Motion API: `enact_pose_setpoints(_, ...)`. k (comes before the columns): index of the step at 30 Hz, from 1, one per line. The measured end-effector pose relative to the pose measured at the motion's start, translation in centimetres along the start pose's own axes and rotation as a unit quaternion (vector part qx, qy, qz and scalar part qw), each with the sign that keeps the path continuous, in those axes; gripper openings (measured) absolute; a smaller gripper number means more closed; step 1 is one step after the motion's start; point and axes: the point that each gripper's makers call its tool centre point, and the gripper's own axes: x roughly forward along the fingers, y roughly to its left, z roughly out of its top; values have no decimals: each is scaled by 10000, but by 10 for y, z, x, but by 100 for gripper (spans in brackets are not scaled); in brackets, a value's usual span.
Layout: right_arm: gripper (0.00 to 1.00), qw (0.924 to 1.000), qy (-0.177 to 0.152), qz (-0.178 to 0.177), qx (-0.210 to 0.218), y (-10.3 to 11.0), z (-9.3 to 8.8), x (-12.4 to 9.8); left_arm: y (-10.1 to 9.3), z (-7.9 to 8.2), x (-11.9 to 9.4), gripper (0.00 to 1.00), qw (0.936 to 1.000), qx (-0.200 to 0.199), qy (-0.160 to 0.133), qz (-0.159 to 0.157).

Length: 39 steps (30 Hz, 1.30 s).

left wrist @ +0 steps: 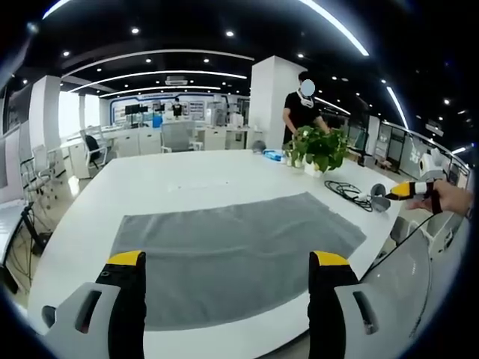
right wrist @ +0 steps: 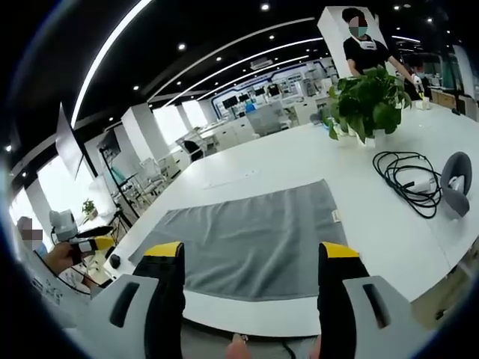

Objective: Fold the towel on the table until its edges align and the towel forms a compact rectangular stack.

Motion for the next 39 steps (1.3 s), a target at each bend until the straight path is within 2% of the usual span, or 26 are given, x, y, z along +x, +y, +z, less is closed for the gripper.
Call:
enact_pose_setpoints(7,71,10000,-58,-31,14,-6,4,-2,-10,-2,2,92,9999,32,21,-131)
enact_pose_setpoints(18,71,9999,-71,-94,90,-15,4,-1,-10,-6,4,92,9998,57,52,-197)
enact_pose_setpoints(21,70,9999,-70,-72,78,-16,7,0,-9,-2,4,91,9996,-164,-120,-209)
enact_pose_setpoints(25,70,9999,-98,-61,44,-17,13,1,-12,1,4,91,9992,-288,-180,-230)
enact_pose_setpoints(31,69,9999,-93,-55,17,-22,16,2,-11,-5,5,91,9996,-195,-95,-205)
enact_pose_setpoints(37,69,9999,-100,-47,9,-26,18,3,-24,-8,8,91,9993,-164,8,-323)
enact_pose_setpoints(39,69,10000,-82,-42,10,-27,16,3,-23,-9,7,91,9993,-151,13,-348)
